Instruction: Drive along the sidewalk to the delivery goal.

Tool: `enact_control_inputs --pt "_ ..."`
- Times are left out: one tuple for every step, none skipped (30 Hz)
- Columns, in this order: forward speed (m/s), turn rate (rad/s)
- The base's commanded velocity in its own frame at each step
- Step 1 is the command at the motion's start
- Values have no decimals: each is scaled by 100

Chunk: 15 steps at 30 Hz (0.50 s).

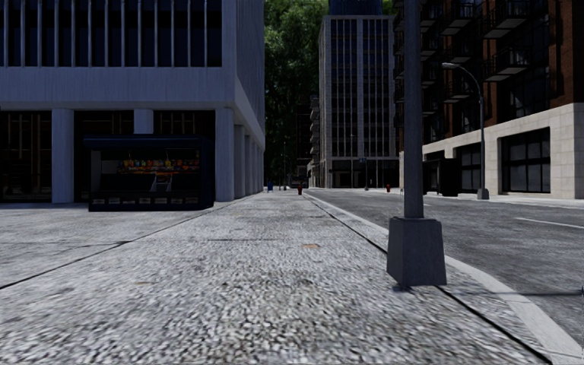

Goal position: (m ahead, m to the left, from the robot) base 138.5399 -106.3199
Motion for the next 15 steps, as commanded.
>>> enact_control_inputs --pt "136 0" --pt "136 0" --pt "136 0" --pt "136 0" --pt "136 0" --pt "136 0" --pt "136 0" --pt "136 0" --pt "136 0" --pt "136 0" --pt "136 0" --pt "136 0" --pt "136 0" --pt "136 0" --pt "136 0"
